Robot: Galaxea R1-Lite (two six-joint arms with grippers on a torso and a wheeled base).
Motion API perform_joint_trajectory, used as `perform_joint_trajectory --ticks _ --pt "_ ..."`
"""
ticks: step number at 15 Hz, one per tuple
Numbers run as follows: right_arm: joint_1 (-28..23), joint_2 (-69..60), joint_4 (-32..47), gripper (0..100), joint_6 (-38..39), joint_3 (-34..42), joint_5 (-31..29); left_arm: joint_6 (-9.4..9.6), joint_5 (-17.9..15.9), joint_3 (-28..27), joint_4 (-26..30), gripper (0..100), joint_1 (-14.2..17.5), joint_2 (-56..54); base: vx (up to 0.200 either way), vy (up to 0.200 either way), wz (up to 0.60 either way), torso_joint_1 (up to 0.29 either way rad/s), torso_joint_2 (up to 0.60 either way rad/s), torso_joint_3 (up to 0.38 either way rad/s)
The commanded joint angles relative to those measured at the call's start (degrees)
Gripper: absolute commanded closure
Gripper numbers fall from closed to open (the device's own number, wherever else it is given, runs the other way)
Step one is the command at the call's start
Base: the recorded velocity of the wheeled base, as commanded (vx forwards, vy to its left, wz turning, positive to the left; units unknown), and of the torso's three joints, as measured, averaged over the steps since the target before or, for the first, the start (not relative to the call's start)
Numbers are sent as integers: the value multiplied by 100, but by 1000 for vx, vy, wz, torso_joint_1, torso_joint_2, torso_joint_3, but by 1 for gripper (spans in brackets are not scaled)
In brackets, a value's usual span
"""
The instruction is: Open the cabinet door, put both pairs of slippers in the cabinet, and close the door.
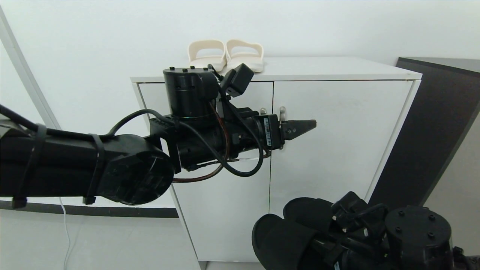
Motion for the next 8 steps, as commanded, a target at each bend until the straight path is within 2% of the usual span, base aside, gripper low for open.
perform_joint_trajectory --ticks 1,4,8 --pt "2 7 -4 100 1 1 -2 3 73 -113 -3 0 112 193 0 0 0 0 0 0" --pt "-7 25 -4 100 1 1 7 3 100 -175 -3 0 208 290 0 0 0 0 0 0" --pt "-7 60 -4 100 1 1 7 3 82 -298 -3 0 147 492 0 0 0 0 0 0"
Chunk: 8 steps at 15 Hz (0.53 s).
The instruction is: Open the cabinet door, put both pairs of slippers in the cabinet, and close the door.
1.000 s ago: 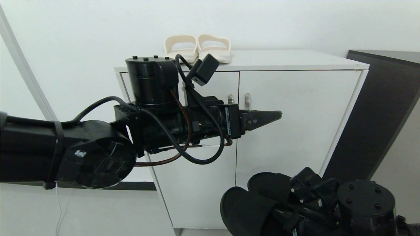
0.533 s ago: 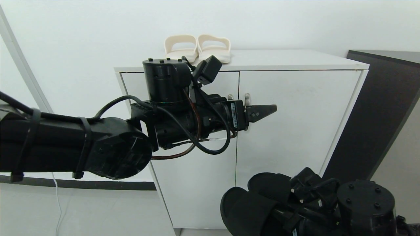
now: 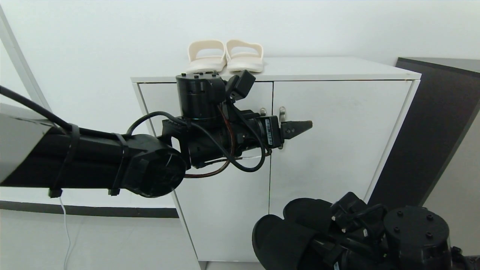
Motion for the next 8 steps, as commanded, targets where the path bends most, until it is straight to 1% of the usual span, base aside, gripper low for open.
perform_joint_trajectory --ticks 1,4,5,8 --pt "3 32 -2 100 1 -1 -2 -2 3 -87 2 0 -63 140 0 0 0 0 0 0" --pt "3 32 -2 100 1 16 7 -2 3 -237 28 0 -98 219 0 0 0 0 0 0" --pt "12 32 -2 100 1 25 7 -2 3 -237 64 100 -98 201 0 0 0 0 0 0" --pt "12 23 -2 100 1 51 16 -2 3 -202 90 100 -89 157 0 0 0 0 0 0"
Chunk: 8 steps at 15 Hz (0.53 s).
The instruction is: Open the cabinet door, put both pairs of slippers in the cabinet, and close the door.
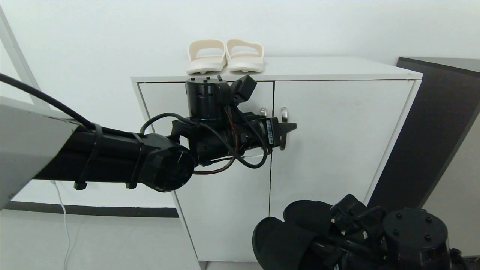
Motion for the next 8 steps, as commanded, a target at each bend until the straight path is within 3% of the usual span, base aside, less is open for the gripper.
perform_joint_trajectory --ticks 1,3,8 --pt "2 8 -4 100 0 25 40 -3 -7 49 -5 100 -22 -50 0 0 0 0 0 0" --pt "2 -27 -4 100 0 95 269 -3 -7 225 -5 100 -40 -182 0 0 0 0 0 0" --pt "11 -335 -321 100 -246 491 875 -3 -7 990 -49 100 -444 -929 0 0 0 0 0 0"
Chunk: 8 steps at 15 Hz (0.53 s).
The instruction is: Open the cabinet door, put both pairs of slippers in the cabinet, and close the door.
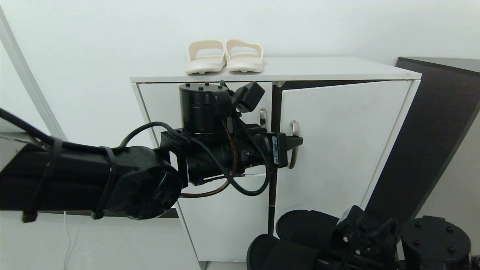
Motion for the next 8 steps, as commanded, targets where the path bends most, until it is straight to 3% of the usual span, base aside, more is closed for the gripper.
perform_joint_trajectory --ticks 1,4,8 --pt "2 -86 -6 100 -22 62 -21 -2 12 295 -9 100 -173 -438 0 0 0 0 0 0" --pt "2 -68 -6 100 -31 71 -21 -2 12 717 -18 100 -296 -842 0 0 0 0 0 0" --pt "20 -42 11 100 -40 80 -21 16 12 1183 -88 100 -208 -1237 0 0 0 0 0 0"
